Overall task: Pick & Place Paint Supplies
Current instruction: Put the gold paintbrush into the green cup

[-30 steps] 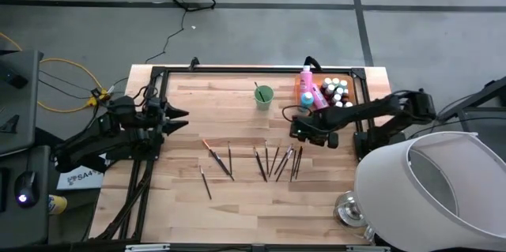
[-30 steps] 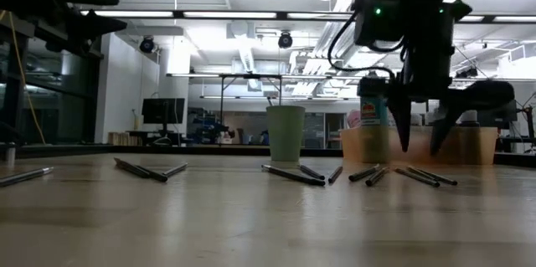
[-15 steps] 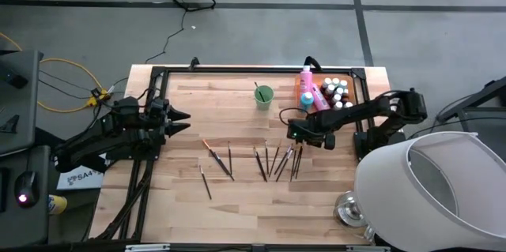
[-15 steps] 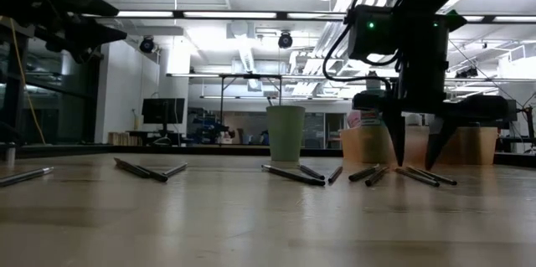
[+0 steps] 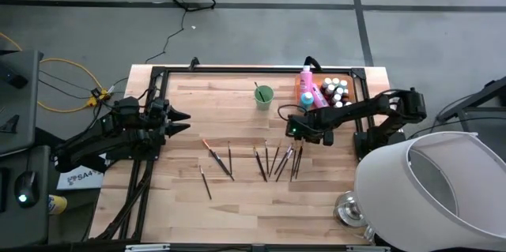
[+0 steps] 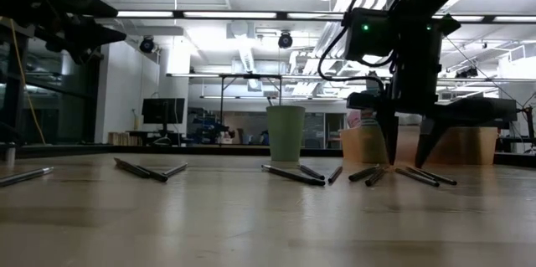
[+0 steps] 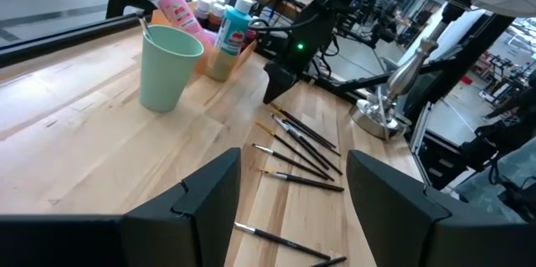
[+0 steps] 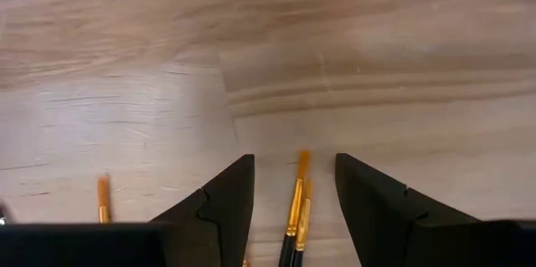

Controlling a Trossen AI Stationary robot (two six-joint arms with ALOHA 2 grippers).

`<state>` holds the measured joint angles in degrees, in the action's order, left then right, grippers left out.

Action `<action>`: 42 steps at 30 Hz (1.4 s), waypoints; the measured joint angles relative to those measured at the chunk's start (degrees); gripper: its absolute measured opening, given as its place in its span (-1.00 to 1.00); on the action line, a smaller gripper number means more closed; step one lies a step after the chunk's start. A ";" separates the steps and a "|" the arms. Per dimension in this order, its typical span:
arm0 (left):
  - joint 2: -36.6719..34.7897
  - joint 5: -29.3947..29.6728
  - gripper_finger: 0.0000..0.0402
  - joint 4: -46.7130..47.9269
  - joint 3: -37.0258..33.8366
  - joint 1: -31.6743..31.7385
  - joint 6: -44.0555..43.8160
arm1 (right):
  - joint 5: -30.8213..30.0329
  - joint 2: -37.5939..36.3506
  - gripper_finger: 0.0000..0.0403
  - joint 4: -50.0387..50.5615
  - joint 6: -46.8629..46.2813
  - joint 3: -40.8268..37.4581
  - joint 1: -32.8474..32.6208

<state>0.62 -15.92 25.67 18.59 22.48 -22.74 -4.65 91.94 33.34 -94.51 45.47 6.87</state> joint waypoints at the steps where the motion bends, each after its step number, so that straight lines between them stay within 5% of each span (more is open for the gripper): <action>1: 0.00 0.00 0.07 0.00 0.00 0.00 0.01 | -0.01 0.02 -0.21 -0.22 0.25 0.00 0.02; 17: 0.00 0.03 0.07 1.84 0.02 0.00 0.16 | 2.96 0.37 -0.75 1.19 0.31 0.00 -0.17; 42: 0.00 0.63 0.07 1.49 0.04 0.00 -0.04 | 4.14 -1.39 -0.98 -3.03 0.36 0.00 -0.68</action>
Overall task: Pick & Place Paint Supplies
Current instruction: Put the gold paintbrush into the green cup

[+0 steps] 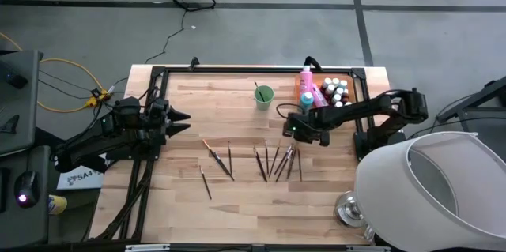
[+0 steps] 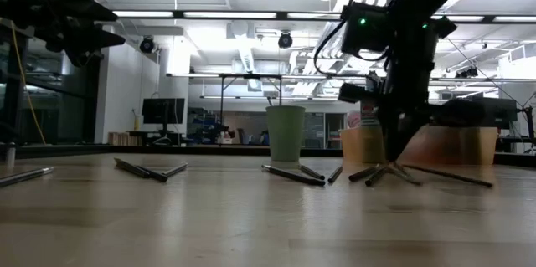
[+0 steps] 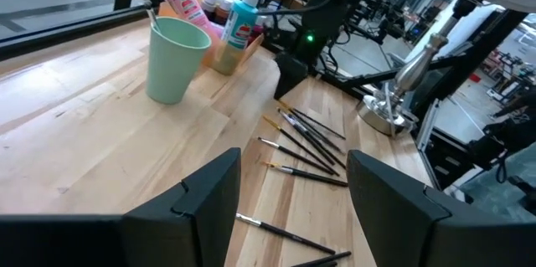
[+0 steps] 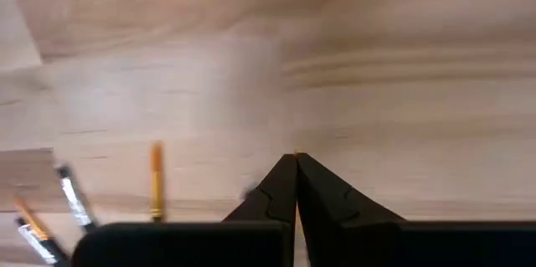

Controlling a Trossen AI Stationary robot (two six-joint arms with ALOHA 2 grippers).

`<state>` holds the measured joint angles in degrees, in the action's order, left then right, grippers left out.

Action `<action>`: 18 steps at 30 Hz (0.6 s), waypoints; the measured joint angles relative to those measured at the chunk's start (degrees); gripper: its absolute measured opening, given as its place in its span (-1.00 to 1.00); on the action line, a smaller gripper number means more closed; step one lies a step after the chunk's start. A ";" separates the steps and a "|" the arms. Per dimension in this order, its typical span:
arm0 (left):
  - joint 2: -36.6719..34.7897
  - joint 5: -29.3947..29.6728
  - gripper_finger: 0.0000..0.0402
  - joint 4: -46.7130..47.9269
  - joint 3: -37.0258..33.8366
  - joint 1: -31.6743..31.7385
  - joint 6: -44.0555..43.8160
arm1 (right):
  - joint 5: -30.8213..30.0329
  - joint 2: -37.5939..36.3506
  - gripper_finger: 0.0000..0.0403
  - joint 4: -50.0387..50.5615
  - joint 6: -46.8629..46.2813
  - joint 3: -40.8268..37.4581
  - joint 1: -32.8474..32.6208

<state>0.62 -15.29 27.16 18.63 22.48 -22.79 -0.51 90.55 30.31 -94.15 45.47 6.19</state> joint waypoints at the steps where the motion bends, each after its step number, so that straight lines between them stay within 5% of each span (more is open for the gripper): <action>1: -0.01 -0.14 0.07 -0.03 0.00 0.00 -0.01 | -0.50 -0.58 -0.98 0.46 0.47 0.00 -0.02; 18: 0.00 -0.08 0.07 -0.02 0.00 0.00 -0.02 | -12.44 -13.53 -0.98 -0.19 9.66 -0.01 0.25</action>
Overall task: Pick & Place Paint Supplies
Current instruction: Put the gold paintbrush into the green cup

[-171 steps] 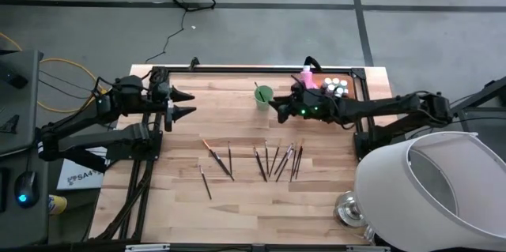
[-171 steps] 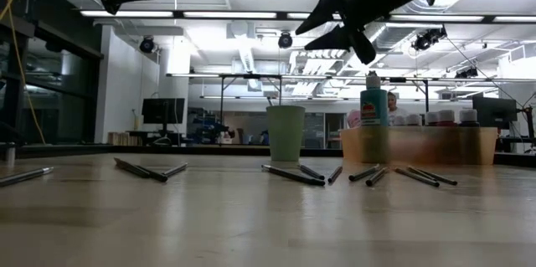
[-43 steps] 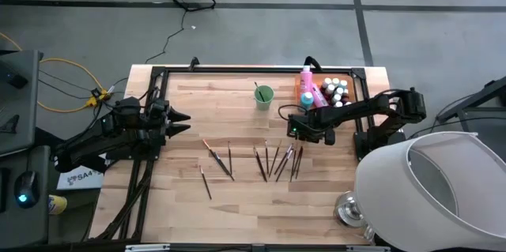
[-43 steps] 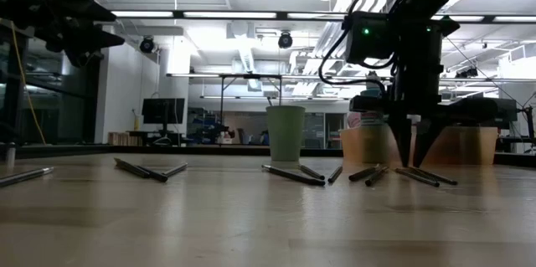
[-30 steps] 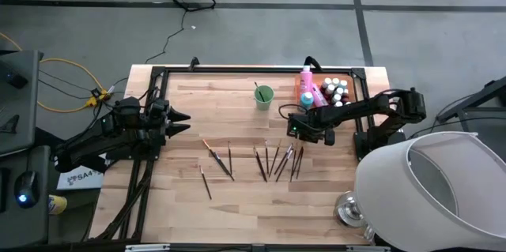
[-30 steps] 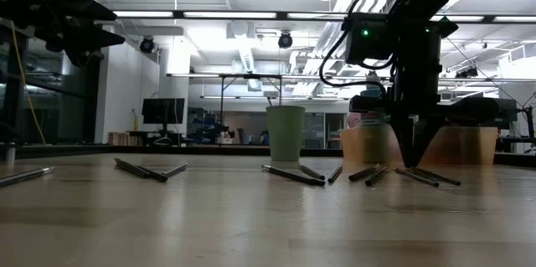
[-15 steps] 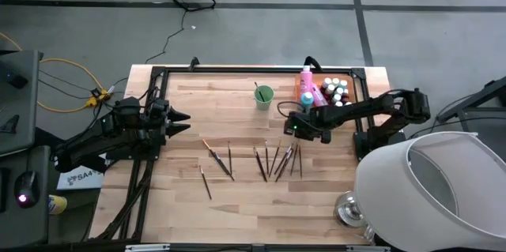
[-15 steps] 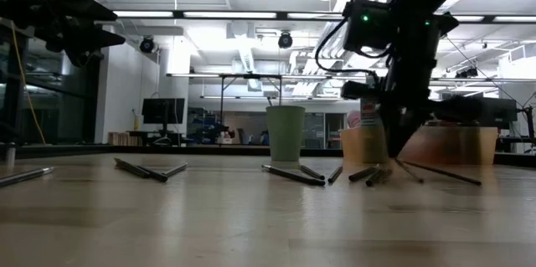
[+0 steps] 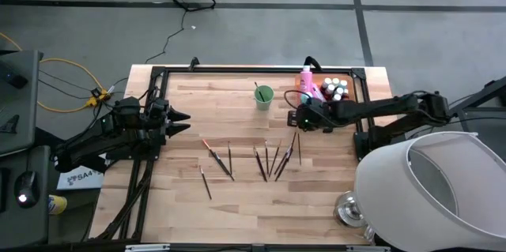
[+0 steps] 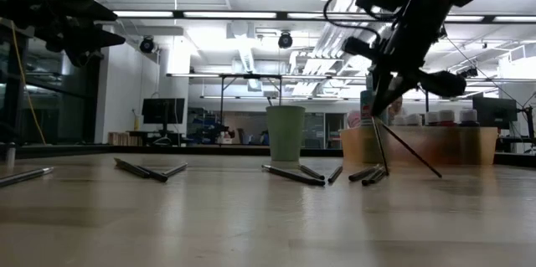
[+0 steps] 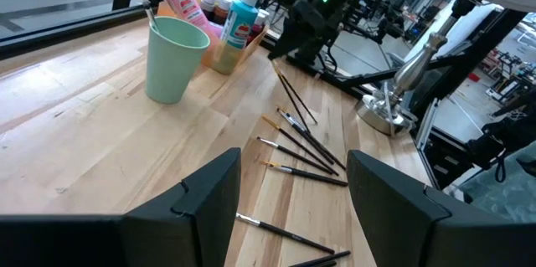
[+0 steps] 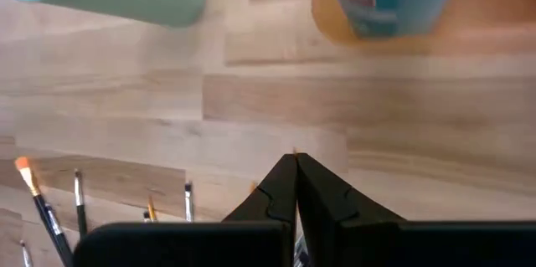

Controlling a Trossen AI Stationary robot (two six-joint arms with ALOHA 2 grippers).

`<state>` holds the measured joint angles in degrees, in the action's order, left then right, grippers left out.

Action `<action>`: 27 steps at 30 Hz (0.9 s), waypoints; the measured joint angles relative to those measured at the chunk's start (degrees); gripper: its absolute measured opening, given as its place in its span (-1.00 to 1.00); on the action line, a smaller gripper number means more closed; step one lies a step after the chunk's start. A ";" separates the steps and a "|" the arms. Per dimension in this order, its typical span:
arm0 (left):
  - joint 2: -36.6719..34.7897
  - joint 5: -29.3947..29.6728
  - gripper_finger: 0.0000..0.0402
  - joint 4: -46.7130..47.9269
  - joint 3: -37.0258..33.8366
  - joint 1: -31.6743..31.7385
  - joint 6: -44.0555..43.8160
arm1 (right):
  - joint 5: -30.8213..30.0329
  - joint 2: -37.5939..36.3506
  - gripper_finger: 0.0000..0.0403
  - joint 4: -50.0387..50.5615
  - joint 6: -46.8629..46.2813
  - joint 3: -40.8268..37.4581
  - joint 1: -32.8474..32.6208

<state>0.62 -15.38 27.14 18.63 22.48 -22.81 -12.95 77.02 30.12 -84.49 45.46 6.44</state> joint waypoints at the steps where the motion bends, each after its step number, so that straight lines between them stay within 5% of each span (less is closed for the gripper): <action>1: 0.00 0.00 0.07 0.00 0.02 0.00 0.00 | -0.69 -0.66 -0.98 0.12 0.67 0.00 0.01; 17: 0.00 0.00 0.07 0.00 0.04 0.02 -0.02 | 6.14 5.61 -0.98 13.88 3.78 0.00 3.26; 27: 0.00 0.00 0.07 0.00 0.04 0.01 -0.02 | 11.80 13.54 -0.98 4.13 8.44 -0.01 4.11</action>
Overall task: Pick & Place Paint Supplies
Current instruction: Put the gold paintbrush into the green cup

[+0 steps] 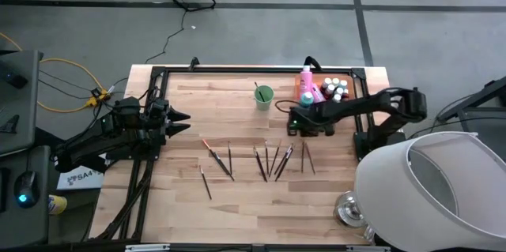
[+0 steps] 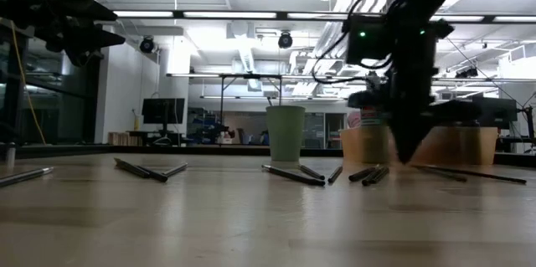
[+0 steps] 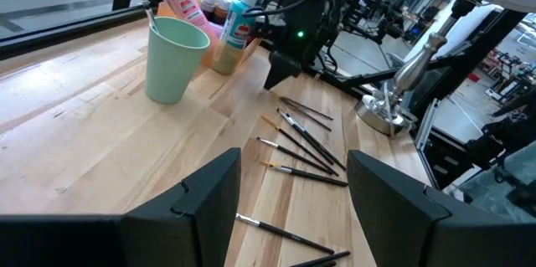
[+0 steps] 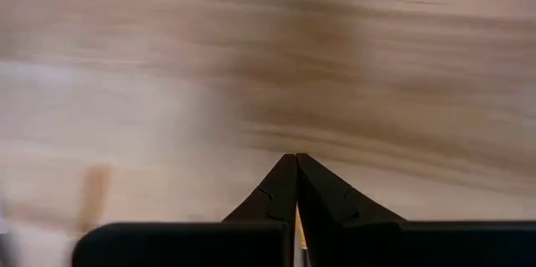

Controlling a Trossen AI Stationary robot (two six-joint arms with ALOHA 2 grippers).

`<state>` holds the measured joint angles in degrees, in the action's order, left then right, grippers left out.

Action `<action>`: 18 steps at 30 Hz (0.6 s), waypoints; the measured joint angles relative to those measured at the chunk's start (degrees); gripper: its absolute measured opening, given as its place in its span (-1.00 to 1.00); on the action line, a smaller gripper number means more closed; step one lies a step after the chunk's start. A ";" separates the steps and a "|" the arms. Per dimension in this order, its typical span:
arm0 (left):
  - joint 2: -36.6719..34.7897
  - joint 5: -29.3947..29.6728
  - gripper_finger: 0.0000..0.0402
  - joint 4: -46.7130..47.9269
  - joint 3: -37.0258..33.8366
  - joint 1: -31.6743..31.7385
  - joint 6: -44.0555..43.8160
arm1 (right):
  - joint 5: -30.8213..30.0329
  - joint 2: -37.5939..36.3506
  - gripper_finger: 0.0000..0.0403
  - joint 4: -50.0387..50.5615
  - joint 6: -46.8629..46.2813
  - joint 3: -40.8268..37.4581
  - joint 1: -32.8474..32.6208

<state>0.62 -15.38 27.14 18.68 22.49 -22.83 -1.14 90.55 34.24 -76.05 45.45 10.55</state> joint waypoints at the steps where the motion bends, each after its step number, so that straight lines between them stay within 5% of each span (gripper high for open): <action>1: 0.00 -0.02 0.07 0.00 0.00 -0.01 0.00 | 0.37 0.82 -0.98 -2.73 0.63 0.00 0.00; 10: 0.00 -0.04 0.07 0.02 0.00 0.00 -0.02 | 0.58 4.35 -0.98 -18.32 1.50 0.02 0.11; 18: 0.00 -0.01 0.07 0.01 0.00 -0.01 -0.02 | -0.24 4.36 -0.99 -19.74 4.65 0.02 0.13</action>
<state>0.62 -15.39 27.14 18.68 22.48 -22.85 -1.39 94.91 14.50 -71.41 45.47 10.68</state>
